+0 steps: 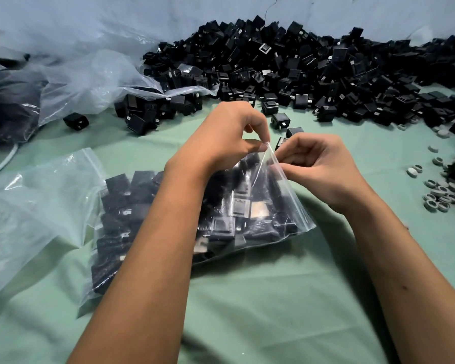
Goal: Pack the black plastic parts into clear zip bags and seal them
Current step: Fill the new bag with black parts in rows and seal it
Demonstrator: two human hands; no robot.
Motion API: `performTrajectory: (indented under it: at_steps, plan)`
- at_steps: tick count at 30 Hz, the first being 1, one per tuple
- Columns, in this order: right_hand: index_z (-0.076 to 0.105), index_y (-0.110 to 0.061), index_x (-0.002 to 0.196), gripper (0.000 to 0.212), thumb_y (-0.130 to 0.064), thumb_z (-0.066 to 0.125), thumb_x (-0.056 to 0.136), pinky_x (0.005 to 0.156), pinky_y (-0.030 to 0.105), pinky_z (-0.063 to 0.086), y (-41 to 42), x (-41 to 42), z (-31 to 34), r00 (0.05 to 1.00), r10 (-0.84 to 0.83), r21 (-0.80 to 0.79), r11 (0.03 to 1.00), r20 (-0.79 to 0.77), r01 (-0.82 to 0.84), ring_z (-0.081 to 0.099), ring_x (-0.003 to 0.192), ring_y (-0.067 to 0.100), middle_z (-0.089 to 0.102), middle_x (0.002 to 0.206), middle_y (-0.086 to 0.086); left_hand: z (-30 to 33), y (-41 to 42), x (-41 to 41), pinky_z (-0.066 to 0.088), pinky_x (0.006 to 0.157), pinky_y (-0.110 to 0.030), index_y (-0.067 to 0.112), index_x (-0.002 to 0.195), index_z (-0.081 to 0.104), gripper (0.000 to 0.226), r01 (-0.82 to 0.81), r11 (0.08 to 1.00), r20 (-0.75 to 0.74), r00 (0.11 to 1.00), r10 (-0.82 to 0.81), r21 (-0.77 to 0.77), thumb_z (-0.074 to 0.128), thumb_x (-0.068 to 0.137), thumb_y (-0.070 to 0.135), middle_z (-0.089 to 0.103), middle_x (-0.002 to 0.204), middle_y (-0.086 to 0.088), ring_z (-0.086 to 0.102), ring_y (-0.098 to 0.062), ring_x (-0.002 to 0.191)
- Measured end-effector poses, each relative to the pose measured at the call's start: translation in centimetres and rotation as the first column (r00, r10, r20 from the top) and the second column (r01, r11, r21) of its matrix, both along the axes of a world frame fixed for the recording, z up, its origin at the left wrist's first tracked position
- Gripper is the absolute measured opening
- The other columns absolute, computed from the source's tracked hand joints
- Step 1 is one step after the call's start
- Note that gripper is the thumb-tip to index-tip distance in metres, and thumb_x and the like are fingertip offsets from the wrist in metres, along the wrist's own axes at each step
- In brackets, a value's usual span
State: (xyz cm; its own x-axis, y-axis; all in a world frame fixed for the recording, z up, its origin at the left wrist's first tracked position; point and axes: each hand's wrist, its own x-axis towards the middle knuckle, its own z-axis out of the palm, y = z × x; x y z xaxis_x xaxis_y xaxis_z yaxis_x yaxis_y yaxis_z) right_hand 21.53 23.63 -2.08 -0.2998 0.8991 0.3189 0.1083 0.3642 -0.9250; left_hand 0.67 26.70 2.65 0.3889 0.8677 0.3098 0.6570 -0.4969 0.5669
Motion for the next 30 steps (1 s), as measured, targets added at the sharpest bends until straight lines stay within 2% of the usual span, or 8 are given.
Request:
performTrajectory:
  at_steps: [5,14,18,21,24,27,28,30]
  plan:
    - [0.070,0.003,0.089,0.015,0.002,0.083,0.081,0.078,0.035,0.062,0.1,0.1,0.0,0.997,-0.068,-0.026,0.997,-0.020,0.068,0.077,0.081,0.028,0.078,0.086,0.013,-0.1,0.1,0.3,0.054,0.085,-0.037,0.026,0.086,0.079,0.011,-0.002,1.000,-0.019,1.000,0.002,0.023,0.085,0.081,0.018,0.065,0.095,0.010,0.061,-0.011,0.096]
    - [0.069,0.003,0.087,0.014,-0.001,0.082,0.083,0.086,0.051,0.062,-0.3,-0.5,-0.1,0.998,-0.060,-0.013,0.998,0.000,0.059,0.077,0.087,0.038,0.077,0.089,0.018,-0.2,0.0,0.8,0.054,0.085,-0.037,0.026,0.087,0.078,0.012,0.023,0.998,-0.074,0.997,-0.019,0.058,0.084,0.082,0.017,0.062,0.094,0.009,0.060,-0.013,0.097]
    - [0.062,0.003,0.088,0.017,0.005,0.079,0.085,0.074,0.037,0.061,-0.4,-1.3,-0.2,1.000,0.005,-0.011,1.000,0.024,-0.005,0.070,0.075,0.025,0.072,0.084,0.016,-0.1,0.0,0.8,0.052,0.082,-0.033,0.023,0.089,0.079,0.013,0.027,0.996,-0.074,0.997,-0.021,0.084,0.082,0.082,0.012,0.061,0.092,0.009,0.059,-0.012,0.094]
    - [0.059,0.006,0.087,0.018,0.010,0.076,0.084,0.070,0.037,0.060,-0.4,-1.6,-0.3,1.000,0.007,0.016,1.000,0.029,-0.007,0.068,0.074,0.026,0.069,0.084,0.023,0.0,0.0,0.7,0.052,0.081,-0.032,0.020,0.089,0.079,0.012,0.029,0.996,-0.062,0.998,-0.024,0.081,0.081,0.082,0.010,0.061,0.090,0.009,0.059,-0.012,0.092]
    - [0.064,-0.001,0.086,0.014,0.007,0.075,0.086,0.066,0.033,0.062,-0.1,-1.0,-0.1,0.982,-0.186,0.042,0.981,-0.023,0.187,0.076,0.075,0.023,0.076,0.083,0.015,0.1,-0.1,0.6,0.053,0.084,-0.034,0.019,0.089,0.079,0.010,0.033,0.997,-0.038,0.999,-0.030,0.066,0.082,0.083,0.011,0.064,0.092,0.008,0.061,-0.013,0.094]
    - [0.067,-0.012,0.090,0.008,-0.007,0.073,0.087,0.073,0.028,0.057,0.7,0.2,-0.6,0.805,-0.564,0.238,0.820,0.186,0.520,0.072,0.081,0.014,0.075,0.089,-0.001,0.0,-0.1,0.6,0.054,0.086,-0.038,0.021,0.089,0.079,0.009,0.022,0.999,-0.023,1.000,-0.021,0.034,0.082,0.084,0.013,0.066,0.095,0.008,0.061,-0.013,0.096]
    - [0.069,-0.016,0.099,0.013,-0.011,0.072,0.087,0.084,0.027,0.053,0.9,0.6,-0.9,0.699,-0.630,0.333,0.775,0.340,0.537,0.068,0.094,0.015,0.073,0.100,-0.004,-0.1,-0.1,0.7,0.054,0.086,-0.039,0.021,0.088,0.079,0.010,0.020,1.000,-0.020,1.000,-0.020,0.022,0.082,0.084,0.013,0.065,0.095,0.009,0.061,-0.013,0.097]
    - [0.067,-0.022,0.122,0.032,-0.018,0.071,0.090,0.099,0.025,0.037,1.3,1.2,-1.4,0.565,-0.588,0.363,0.806,0.579,0.467,0.050,0.120,0.023,0.065,0.123,-0.002,-0.2,-0.2,0.8,0.056,0.086,-0.040,0.021,0.088,0.079,0.010,0.019,1.000,-0.019,1.000,-0.020,-0.003,0.082,0.084,0.013,0.063,0.092,0.013,0.061,-0.013,0.097]
